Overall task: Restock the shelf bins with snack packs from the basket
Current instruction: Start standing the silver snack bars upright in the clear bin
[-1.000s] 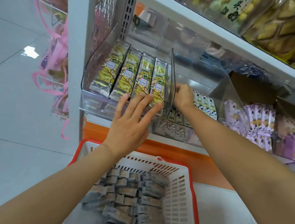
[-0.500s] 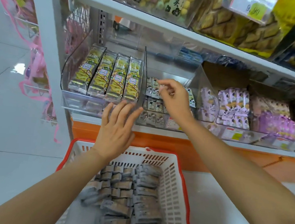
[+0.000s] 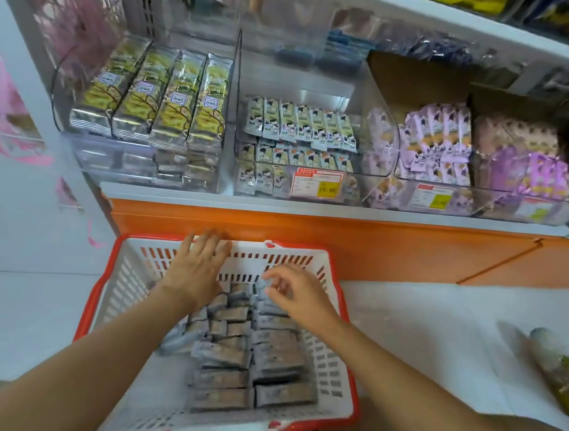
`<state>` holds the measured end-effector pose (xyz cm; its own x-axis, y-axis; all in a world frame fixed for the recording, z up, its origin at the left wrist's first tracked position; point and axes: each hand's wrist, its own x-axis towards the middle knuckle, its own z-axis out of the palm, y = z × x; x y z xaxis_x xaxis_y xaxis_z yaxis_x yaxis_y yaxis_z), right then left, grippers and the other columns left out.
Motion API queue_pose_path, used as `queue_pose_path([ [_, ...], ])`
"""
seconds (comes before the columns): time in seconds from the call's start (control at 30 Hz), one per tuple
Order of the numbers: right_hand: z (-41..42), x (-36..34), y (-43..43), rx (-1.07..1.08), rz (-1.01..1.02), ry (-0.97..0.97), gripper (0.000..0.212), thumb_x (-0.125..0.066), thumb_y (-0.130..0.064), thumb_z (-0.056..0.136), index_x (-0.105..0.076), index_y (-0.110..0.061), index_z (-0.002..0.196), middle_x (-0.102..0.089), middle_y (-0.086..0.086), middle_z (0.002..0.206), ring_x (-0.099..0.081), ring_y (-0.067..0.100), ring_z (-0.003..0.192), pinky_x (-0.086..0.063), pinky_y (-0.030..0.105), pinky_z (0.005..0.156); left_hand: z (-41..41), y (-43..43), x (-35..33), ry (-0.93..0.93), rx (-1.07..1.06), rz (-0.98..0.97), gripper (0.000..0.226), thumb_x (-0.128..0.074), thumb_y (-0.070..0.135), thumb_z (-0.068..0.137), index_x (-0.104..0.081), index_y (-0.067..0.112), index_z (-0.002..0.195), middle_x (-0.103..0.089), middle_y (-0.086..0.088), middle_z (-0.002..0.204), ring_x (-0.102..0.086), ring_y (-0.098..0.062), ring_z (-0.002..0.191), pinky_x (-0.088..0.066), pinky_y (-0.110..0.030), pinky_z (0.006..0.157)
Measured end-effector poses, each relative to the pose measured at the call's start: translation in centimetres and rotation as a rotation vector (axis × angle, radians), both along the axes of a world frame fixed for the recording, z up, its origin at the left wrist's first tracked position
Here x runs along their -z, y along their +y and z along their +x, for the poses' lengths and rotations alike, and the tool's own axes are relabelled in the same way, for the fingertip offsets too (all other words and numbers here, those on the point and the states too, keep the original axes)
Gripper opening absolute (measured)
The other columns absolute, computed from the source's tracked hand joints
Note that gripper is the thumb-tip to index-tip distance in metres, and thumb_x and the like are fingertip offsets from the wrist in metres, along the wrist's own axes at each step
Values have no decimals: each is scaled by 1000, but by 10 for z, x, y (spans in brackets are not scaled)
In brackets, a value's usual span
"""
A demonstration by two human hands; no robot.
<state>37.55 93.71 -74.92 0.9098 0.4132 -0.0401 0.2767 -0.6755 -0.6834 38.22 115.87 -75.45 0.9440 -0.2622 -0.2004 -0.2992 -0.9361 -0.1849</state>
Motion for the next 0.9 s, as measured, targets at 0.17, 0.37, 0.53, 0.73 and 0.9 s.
queue_pose_path([
  [0.17,-12,49,-11,-110,-200,268,29,-68,-19,88,-64,-14,117,-61,-1,99,-60,15,87,-47,25,76,5,7,24,116,-88,-7,81,-34,48,100,10,10,155,7,-11,164,9,-29,151,7,-48,121],
  [0.37,-32,91,-16,-280,-483,359,44,-66,-19,89,-53,-16,131,-53,3,127,-51,18,110,-42,27,90,10,10,44,98,-95,1,84,-37,47,97,10,9,155,4,-12,164,10,-29,151,11,-51,119],
  [0.53,-45,113,-18,-437,-620,350,45,-67,-25,89,-50,-13,129,-48,11,130,-50,29,114,-44,37,92,7,14,58,4,-85,-62,82,-43,39,94,2,9,156,-10,-12,163,0,-31,151,9,-54,119],
  [0.73,-39,113,-17,-324,-523,344,52,-62,-31,92,-43,-22,139,-50,6,135,-51,26,116,-43,34,93,8,9,53,30,-100,-38,78,-37,39,98,8,11,155,-3,-9,163,8,-31,151,8,-56,118],
  [0.9,-18,74,-15,-86,-242,320,57,-67,-22,83,-44,-32,135,-51,-2,128,-53,15,104,-46,29,81,8,4,45,30,-151,-208,74,-46,37,96,-10,11,156,-14,-14,160,-2,-33,149,1,-51,120],
])
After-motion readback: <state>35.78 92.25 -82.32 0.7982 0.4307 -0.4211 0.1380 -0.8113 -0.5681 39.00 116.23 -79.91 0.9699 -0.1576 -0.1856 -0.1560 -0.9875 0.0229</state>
